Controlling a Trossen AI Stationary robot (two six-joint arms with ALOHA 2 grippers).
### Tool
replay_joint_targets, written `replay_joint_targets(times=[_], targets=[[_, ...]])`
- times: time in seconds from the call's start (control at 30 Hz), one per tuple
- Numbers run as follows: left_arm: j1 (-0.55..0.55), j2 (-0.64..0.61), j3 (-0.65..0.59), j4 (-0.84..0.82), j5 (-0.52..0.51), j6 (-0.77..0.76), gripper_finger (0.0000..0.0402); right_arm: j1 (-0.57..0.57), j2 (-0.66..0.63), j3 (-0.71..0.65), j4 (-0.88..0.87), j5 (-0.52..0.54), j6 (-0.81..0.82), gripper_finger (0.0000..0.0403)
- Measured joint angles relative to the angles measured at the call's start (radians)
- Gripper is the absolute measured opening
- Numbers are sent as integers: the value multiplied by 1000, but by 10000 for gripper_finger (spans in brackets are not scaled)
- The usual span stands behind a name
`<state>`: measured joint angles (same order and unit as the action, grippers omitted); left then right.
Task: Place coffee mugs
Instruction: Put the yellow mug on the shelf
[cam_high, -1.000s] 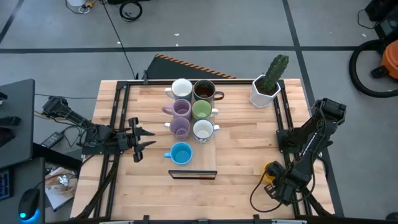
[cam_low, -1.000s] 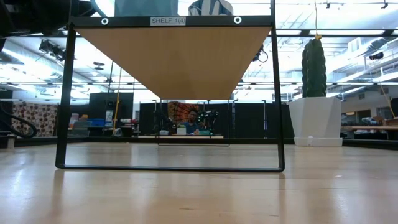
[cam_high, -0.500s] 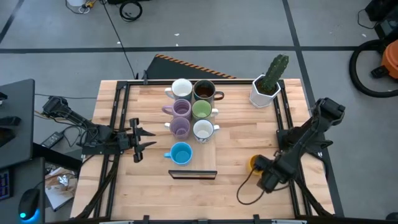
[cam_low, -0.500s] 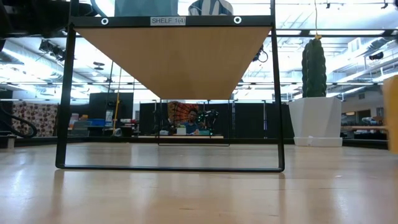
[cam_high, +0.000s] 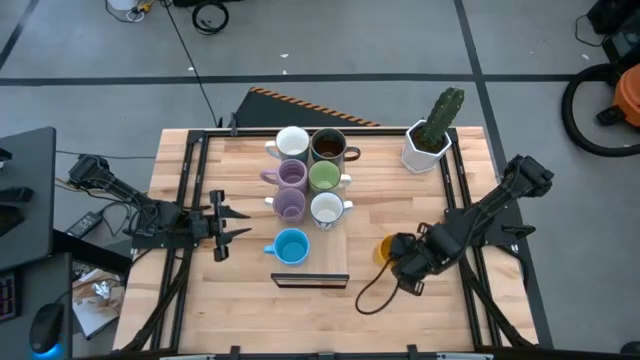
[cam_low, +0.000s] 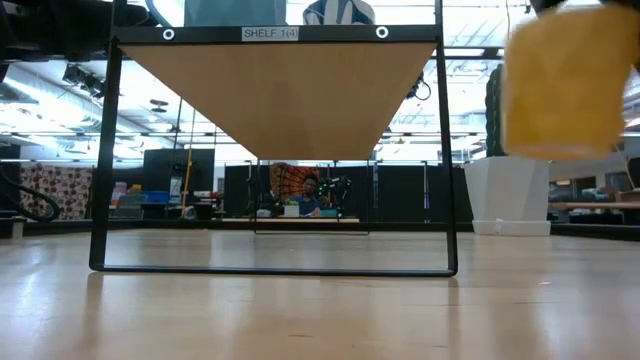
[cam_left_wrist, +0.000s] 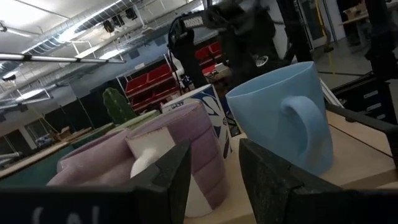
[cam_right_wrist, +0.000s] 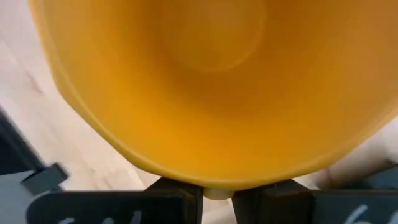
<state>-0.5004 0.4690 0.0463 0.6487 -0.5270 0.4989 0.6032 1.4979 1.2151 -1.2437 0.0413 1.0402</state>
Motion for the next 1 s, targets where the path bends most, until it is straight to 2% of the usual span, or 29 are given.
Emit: replay_joint_targets(times=[0.17,0.6,1.0], targets=[[0,0,0,-7,0,-26,142,-43,-1,116,-53,22,-70,57],[0,0,0,-50,-31,-132,142,-146,25,300,-86,71,-246,57],[-1,2,0,-85,-41,-309,142,-165,290,662,-305,97,-490,57]])
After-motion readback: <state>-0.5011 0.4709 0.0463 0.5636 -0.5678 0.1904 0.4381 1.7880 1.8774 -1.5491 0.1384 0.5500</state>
